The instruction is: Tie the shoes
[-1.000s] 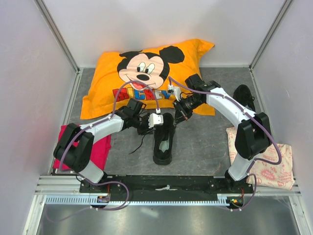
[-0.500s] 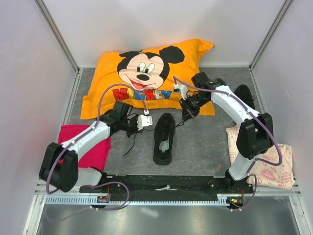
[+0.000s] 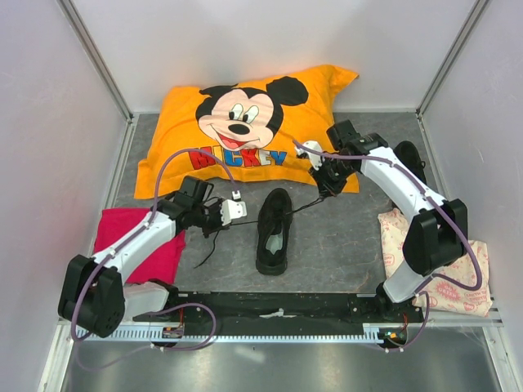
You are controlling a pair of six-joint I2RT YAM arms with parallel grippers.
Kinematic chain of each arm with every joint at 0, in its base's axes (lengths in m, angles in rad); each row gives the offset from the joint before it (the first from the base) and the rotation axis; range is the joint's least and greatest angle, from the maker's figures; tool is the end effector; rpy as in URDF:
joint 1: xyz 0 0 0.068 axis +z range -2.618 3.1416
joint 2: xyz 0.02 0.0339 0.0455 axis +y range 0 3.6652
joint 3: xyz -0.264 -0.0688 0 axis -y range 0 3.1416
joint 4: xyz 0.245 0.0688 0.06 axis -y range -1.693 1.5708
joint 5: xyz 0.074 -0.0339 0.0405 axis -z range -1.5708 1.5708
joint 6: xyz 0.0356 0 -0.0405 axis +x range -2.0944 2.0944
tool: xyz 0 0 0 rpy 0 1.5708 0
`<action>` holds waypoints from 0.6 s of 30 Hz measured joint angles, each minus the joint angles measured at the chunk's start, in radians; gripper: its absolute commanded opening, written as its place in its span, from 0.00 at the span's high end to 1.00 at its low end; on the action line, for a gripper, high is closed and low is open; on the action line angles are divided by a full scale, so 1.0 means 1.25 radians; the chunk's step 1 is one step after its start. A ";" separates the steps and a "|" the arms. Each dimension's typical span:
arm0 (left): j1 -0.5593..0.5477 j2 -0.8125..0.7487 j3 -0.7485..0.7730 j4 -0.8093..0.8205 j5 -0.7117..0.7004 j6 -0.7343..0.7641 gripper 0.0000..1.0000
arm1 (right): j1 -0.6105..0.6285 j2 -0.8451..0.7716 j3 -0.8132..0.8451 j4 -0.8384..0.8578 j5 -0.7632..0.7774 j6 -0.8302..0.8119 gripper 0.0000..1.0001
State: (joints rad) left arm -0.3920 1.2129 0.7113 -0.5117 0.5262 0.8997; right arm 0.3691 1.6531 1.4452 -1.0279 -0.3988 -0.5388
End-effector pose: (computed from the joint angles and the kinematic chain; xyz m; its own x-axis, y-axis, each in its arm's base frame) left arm 0.2026 -0.1031 0.2067 -0.0366 0.7479 -0.6628 0.9723 0.1799 0.1493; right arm 0.3018 0.1316 0.2839 -0.5243 -0.7098 -0.4704 -0.8395 0.5233 0.1461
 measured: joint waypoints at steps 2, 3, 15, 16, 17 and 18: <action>0.000 -0.013 -0.003 -0.008 0.001 0.005 0.98 | 0.000 -0.004 -0.008 0.022 0.024 0.003 1.00; 0.000 -0.017 -0.005 -0.011 0.001 0.007 0.98 | 0.000 -0.005 -0.009 0.033 0.034 0.007 1.00; -0.001 -0.070 -0.009 -0.070 0.033 0.056 0.99 | 0.002 -0.004 -0.017 0.175 0.102 0.106 1.00; -0.007 -0.077 -0.001 -0.086 0.046 0.056 0.99 | 0.002 -0.001 -0.012 0.179 0.091 0.118 1.00; -0.012 -0.080 0.009 -0.096 0.055 0.056 0.98 | 0.002 0.004 -0.005 0.183 0.081 0.128 1.00; -0.021 -0.080 0.032 -0.117 0.071 0.055 0.98 | 0.002 0.010 0.004 0.188 0.068 0.136 1.00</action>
State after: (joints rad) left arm -0.4179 1.1130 0.7517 -0.6582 0.6155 0.9684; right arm 0.3714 1.6661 1.4506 -0.7933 -0.3134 -0.3683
